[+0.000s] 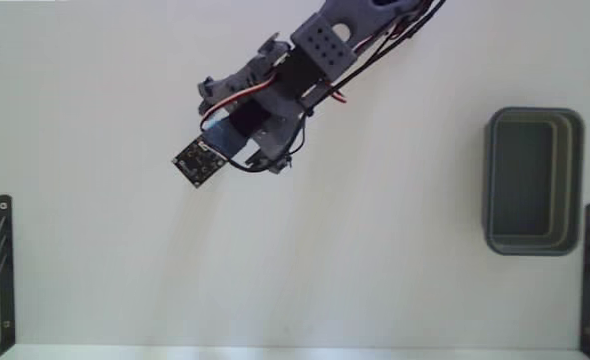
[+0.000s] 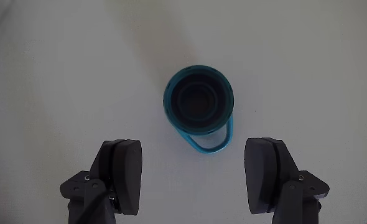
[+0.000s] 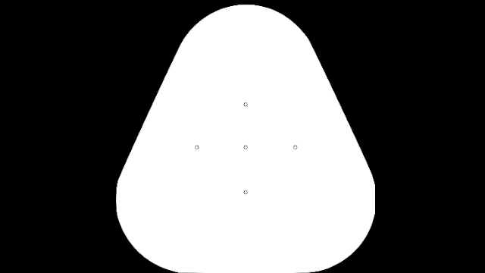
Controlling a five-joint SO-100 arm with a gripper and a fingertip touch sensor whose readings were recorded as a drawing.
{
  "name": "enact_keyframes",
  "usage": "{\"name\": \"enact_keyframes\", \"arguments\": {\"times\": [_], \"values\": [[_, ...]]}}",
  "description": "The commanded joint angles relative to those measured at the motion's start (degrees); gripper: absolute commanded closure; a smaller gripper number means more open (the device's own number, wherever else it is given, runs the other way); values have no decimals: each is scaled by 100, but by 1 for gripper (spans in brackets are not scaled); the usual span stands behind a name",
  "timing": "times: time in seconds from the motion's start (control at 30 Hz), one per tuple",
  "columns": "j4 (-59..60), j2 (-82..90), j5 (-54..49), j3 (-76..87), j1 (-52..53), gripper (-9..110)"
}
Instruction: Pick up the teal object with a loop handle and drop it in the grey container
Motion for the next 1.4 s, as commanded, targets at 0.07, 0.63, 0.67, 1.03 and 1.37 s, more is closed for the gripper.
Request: {"name": "enact_keyframes", "arguments": {"times": [0.07, 0.63, 0.67, 1.03, 1.37], "values": [[-151, -52, 26, -420, 82, -9], [-353, -984, 26, -1150, 82, -9], [-361, -1045, 26, -1203, 82, -9], [-402, -1585, 26, -1702, 82, -9], [-402, -1585, 26, -1702, 82, -9]]}}
